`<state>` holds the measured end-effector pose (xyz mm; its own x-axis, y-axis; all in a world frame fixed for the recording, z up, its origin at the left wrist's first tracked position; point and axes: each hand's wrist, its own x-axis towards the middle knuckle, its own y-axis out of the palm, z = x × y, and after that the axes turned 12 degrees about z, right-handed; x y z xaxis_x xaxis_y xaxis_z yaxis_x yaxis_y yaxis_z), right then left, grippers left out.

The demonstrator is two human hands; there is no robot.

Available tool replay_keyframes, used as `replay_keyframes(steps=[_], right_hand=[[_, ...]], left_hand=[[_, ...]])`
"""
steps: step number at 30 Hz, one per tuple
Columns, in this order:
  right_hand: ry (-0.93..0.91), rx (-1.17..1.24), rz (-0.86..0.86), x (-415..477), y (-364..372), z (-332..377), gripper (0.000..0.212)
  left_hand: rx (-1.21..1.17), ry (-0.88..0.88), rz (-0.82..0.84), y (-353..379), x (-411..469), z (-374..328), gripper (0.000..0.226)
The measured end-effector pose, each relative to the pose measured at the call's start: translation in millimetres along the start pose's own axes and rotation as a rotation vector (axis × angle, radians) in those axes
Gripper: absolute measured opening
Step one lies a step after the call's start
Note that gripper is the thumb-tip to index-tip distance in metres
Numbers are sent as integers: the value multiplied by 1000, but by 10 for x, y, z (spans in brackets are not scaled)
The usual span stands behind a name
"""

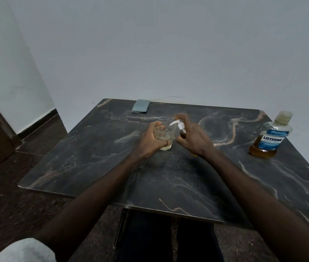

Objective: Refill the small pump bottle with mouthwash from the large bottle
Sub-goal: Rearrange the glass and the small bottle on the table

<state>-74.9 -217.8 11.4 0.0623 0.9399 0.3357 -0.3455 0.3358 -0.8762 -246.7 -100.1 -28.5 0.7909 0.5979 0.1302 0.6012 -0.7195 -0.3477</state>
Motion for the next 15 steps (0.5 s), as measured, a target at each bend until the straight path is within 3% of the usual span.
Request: replay_keyframes(steps=[8,15], right_hand=[[33,-32,-34,0,9,15,72],[41,6,-70,-23,38,33,70]], left_hand=[[4,-9,7,-4,1,2,88],[5,-11,9,-6,-4,11,88]])
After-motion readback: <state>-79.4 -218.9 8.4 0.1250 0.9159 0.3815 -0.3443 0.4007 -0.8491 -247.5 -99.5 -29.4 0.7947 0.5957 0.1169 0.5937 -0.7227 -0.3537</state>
